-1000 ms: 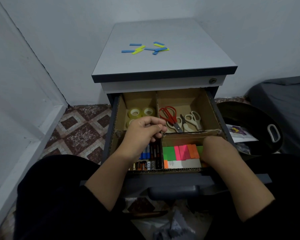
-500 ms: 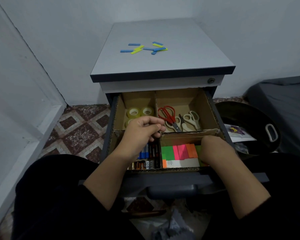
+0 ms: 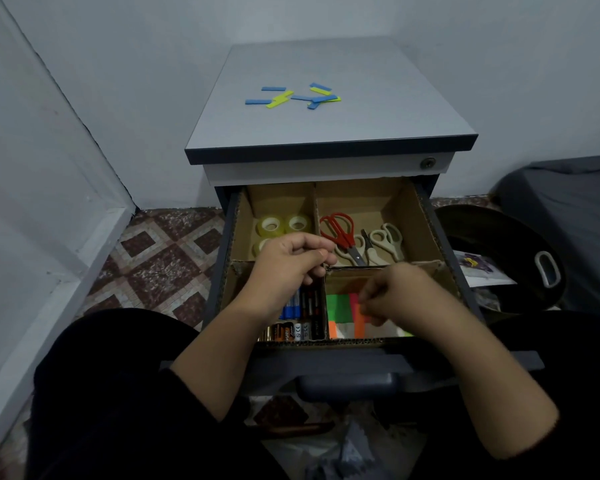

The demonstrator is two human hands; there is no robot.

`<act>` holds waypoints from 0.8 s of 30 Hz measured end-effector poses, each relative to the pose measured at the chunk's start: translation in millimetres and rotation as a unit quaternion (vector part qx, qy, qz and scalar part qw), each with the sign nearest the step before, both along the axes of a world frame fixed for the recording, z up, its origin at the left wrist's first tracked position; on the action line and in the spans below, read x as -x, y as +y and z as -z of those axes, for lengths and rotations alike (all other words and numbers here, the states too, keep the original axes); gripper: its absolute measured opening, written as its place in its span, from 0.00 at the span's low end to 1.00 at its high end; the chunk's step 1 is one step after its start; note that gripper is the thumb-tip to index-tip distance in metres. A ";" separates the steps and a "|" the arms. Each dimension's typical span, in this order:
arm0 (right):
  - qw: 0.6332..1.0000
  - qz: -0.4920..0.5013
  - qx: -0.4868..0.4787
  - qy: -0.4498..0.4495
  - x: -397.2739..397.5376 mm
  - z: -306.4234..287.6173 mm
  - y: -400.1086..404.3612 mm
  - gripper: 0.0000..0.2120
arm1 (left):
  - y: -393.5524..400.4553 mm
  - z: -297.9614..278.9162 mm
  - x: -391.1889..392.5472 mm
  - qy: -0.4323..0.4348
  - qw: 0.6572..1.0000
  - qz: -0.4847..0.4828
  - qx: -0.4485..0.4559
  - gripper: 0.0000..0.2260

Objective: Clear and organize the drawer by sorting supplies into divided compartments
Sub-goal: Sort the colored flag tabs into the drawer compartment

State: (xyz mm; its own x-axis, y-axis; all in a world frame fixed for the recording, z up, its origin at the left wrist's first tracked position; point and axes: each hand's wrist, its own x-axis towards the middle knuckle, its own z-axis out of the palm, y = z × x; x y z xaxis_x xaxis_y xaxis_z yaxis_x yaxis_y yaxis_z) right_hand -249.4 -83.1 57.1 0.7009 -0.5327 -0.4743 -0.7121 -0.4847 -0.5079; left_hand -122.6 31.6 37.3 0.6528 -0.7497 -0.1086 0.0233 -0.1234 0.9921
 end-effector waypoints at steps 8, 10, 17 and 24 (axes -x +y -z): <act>0.996 -0.033 0.077 -0.006 -16.8 30.2 15.2 0.06 | 0.0 1.3 -1.0 0.006 1.000 -0.001 0.000 0.07; 0.996 -0.040 0.083 -0.006 -17.5 31.5 15.2 0.06 | 0.0 1.2 -1.0 0.006 1.000 -0.001 0.000 0.07; 0.991 -0.081 0.106 0.017 -17.0 33.4 12.9 0.12 | -0.2 1.0 -0.7 0.006 1.000 -0.001 0.002 0.07; 0.986 -0.111 0.119 0.028 -17.1 35.4 13.1 0.12 | 0.3 0.9 -0.4 0.000 1.000 -0.002 0.005 0.08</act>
State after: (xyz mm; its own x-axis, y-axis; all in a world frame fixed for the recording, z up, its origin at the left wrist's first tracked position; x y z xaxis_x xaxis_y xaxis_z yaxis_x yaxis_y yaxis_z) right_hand -232.4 -70.1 21.7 0.7892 -0.4691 -0.3963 -0.5983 -0.7326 -0.3244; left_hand -122.2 31.9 36.4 0.6559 -0.7481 -0.1011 0.0233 -0.1138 0.9932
